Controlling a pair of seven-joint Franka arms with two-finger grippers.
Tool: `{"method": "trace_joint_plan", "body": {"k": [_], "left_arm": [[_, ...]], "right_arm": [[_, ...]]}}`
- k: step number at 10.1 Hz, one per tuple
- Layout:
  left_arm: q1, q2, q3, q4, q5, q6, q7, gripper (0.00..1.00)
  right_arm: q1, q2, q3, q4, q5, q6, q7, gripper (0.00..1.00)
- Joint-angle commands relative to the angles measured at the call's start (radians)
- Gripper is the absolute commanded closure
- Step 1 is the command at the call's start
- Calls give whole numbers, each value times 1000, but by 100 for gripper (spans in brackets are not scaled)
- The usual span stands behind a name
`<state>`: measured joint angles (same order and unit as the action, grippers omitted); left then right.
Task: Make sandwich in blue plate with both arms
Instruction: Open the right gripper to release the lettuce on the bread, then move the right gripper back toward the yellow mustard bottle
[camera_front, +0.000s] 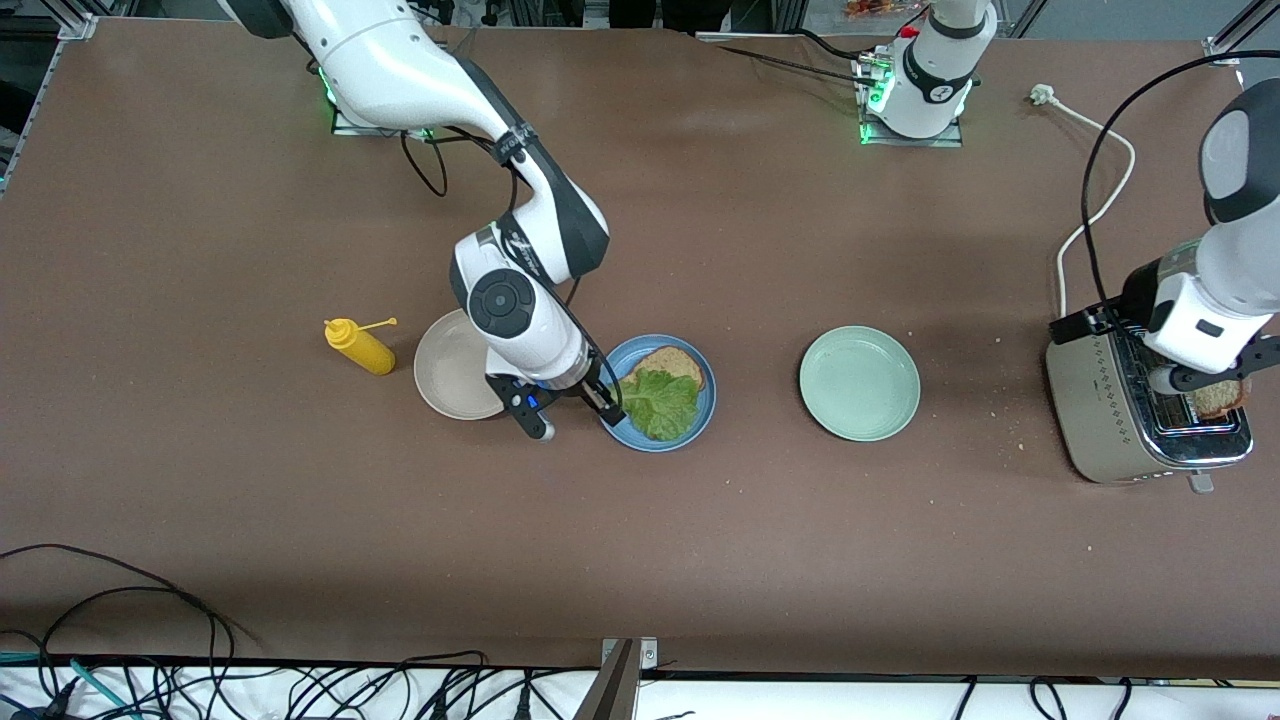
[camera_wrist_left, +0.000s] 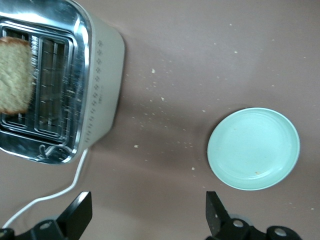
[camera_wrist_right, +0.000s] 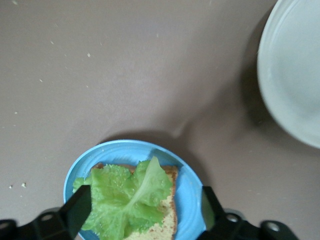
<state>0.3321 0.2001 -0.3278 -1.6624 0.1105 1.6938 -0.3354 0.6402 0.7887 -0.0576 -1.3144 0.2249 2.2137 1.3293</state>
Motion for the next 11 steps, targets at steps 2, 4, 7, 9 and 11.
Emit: {"method": "trace_joint_plan", "body": {"k": [2,4,7,9,11], "left_arm": [[138,-13,-2,55,20,-17,181,0],[215,-10,-2,65,21,-17,304,0],[277,5,-2,73,21,-13,381,0],[275,25,-4,69,21,-13,381,0],[275,27,-4,66,21,-13,381,0]], "right_arm": [[-7,-118,-76,-5,-58,-239,-279,0],[-7,-164,-154,-11,-59,-412,-524,0],[-7,-209,-289,-52,-64,-603,-836,0],[-7,-300,-373,-194,-64,-594,-1060,0],[-7,-360,-445,-290,-64,-582,-1217,0]]}}
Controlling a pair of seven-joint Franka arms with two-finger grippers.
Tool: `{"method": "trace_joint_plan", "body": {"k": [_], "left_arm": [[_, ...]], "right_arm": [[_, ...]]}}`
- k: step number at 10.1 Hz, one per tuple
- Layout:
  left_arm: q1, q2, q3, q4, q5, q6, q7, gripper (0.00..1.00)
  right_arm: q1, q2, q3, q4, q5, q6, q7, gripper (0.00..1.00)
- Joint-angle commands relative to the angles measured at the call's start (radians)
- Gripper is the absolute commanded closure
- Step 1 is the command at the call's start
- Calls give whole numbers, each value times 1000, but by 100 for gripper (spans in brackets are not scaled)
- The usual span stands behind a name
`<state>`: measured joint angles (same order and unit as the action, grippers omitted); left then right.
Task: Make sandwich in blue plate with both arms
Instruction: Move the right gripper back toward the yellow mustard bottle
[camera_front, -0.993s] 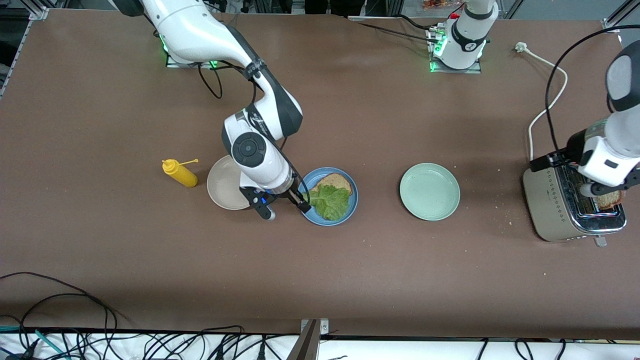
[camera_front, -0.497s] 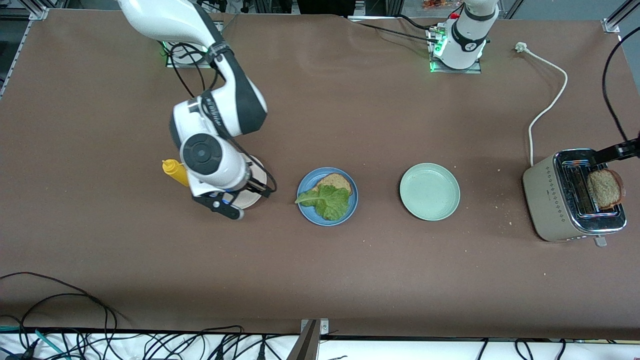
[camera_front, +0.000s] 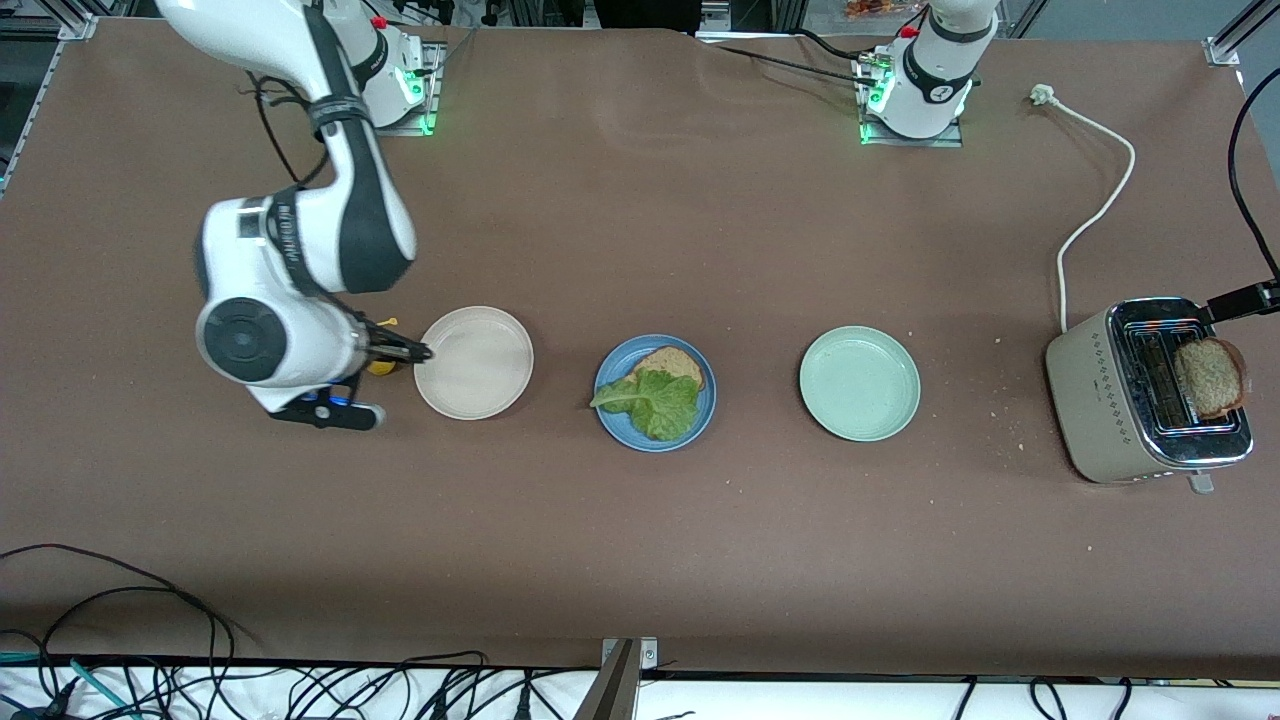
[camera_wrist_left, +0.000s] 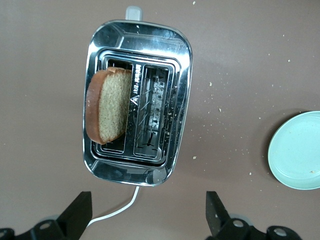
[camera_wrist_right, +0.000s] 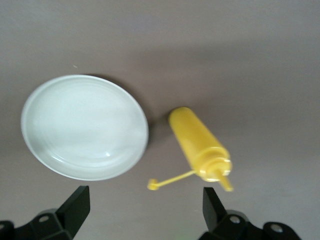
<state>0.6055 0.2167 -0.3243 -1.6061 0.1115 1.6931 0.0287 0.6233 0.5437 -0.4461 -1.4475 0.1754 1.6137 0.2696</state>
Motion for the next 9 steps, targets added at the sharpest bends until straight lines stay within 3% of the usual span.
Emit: {"method": "trace_joint_plan", "body": {"k": [1,5,7,9], "left_arm": [[0,10,-9,9,20,-12,17,0],[0,9,-10,3,20,-13,19,0],[2,9,-10,3,20,-13,19,0],[5,10,-9,3,20,-13,33,0]], "right_arm": [[12,-151,-101,-227,-14,72,-275,0],[10,-341,-176,-607,-10,441,-574,0],[9,-344,-226,-666,6,515,-746,0],[1,-340,-229,-665,10,526,-793,0]]}}
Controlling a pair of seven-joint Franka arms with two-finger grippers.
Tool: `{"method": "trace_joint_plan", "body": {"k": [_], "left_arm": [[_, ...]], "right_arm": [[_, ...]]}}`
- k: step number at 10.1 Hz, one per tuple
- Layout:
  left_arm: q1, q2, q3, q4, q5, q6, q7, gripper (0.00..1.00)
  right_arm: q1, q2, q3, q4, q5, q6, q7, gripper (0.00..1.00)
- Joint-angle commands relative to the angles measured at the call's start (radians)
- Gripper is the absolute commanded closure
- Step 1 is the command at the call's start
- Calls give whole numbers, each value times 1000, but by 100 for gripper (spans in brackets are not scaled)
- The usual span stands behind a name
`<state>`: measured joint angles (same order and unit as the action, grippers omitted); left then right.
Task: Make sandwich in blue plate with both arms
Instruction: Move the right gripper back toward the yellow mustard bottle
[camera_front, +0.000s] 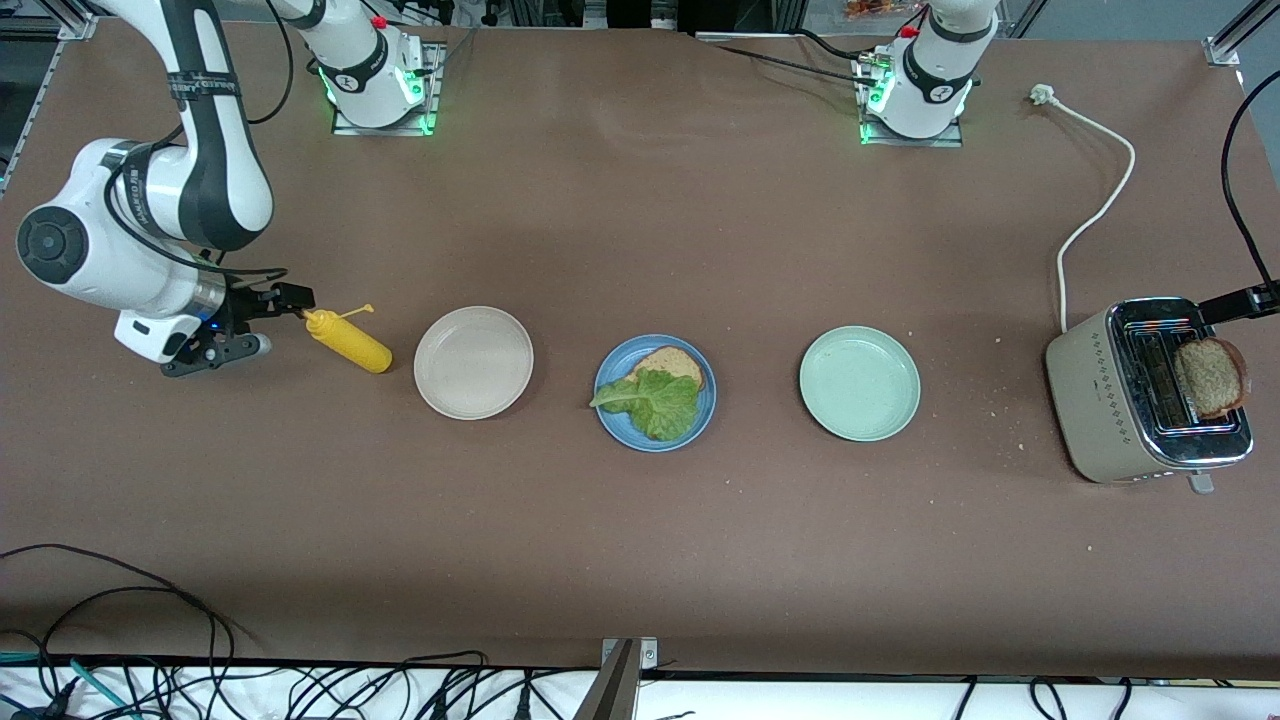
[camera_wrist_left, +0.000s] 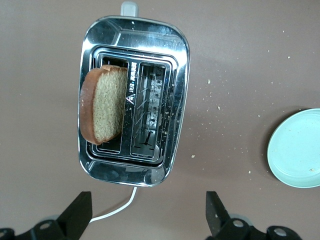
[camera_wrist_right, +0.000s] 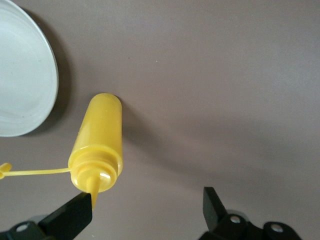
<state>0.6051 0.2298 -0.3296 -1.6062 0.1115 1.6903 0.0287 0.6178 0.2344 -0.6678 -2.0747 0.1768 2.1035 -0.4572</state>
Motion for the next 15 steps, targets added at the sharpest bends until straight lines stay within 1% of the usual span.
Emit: {"method": "trace_joint_plan", "body": {"k": [1,4,6,8,10,11,12,14,15], "left_arm": [[7,-1,-2,5,20,-9,37,0],[33,-3,0,9,20,-9,100,0],[56,-3,0,14,20,-9,135,0],[82,-3,1,15,22,-4,164,0],[110,-3,0,17,22,-1,198,0],[123,-3,0,17,22,14,209,0],[133,0,1,17,22,34,209,0],[156,20,1,17,20,96,209,0],[160,31,1,15,20,121,209,0]], "right_arm": [[5,-32,-6,-30,9,36,-64,0],[11,-27,5,36,10,9,-51,0],[20,-1,22,95,99,7,-55,0],[14,25,30,99,101,9,-82,0],[-18,23,27,67,107,6,-286,0],[-36,17,25,70,139,-38,-369,0],[-83,19,40,73,194,-81,-423,0],[-314,16,239,73,204,-99,-522,0],[-384,26,293,71,208,-97,-585,0]]}}
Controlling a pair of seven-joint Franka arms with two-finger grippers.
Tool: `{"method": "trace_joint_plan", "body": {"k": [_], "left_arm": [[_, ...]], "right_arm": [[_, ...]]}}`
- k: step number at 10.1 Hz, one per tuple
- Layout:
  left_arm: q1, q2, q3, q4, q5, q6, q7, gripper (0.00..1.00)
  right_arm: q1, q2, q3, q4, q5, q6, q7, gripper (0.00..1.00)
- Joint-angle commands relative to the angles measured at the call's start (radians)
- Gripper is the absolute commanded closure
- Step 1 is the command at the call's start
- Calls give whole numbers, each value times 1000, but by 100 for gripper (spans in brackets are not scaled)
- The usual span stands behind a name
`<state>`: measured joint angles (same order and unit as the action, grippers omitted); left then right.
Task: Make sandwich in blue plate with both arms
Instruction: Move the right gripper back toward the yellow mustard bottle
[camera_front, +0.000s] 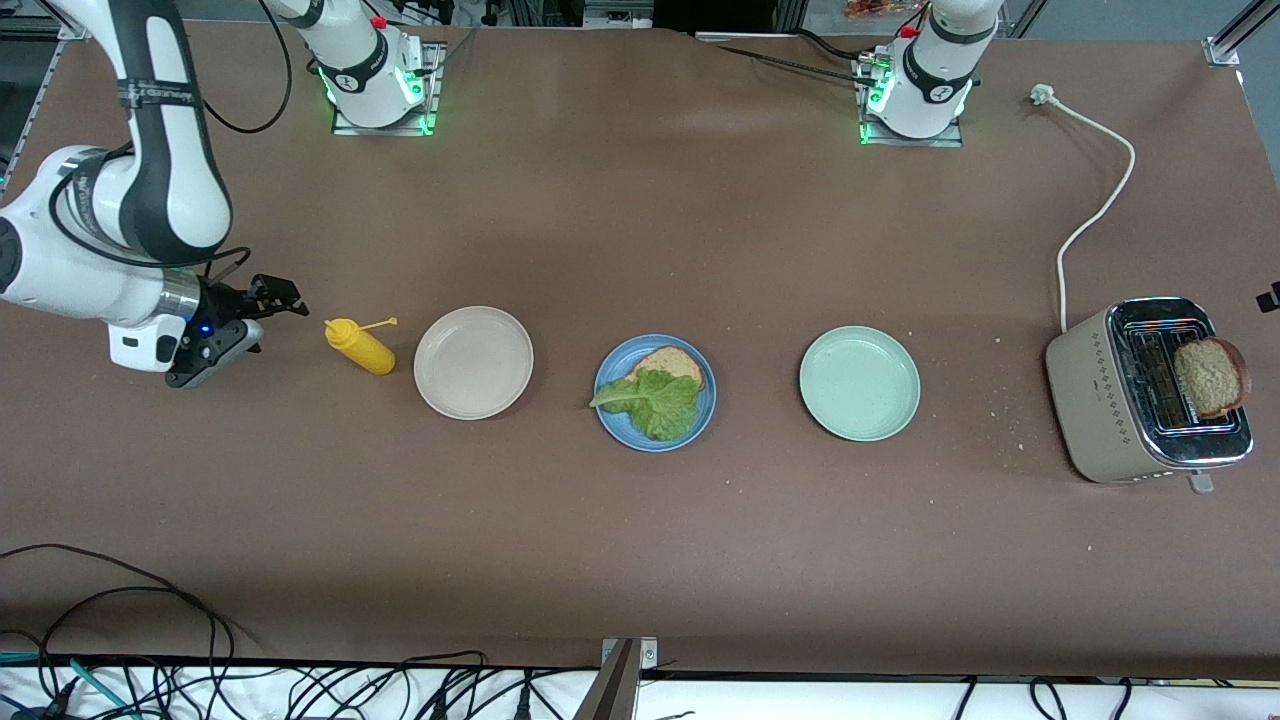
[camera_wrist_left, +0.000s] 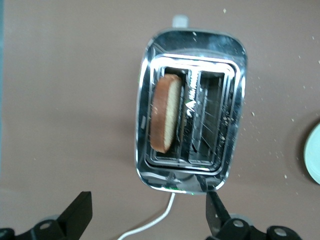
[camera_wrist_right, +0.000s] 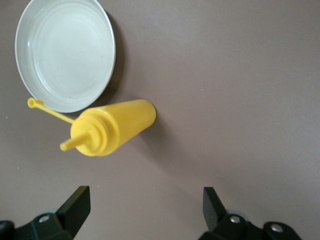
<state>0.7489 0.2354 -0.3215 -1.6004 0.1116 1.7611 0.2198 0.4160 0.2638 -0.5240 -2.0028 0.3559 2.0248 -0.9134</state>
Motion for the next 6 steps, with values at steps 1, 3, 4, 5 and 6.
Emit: {"method": "trace_joint_plan", "body": {"k": [1,3,4,5,6], "left_arm": [[24,37,-7,10,20,66,18,0],[27,67,-7,8,20,98,7,0],[27,77,-7,8,20,106,4,0],[27,85,-7,8,20,113,1,0],[27,97,-7,8,20,113,0,0]], "right_arm": [[-242,-2,204,-5,49,-21,-210,0],[-345,37,257,-5,153,-60,-461,0],[-390,84,257,2,241,-90,-598,0],[-417,127,257,6,329,-109,-734,0],[-430,159,257,10,419,-127,-843,0]]}}
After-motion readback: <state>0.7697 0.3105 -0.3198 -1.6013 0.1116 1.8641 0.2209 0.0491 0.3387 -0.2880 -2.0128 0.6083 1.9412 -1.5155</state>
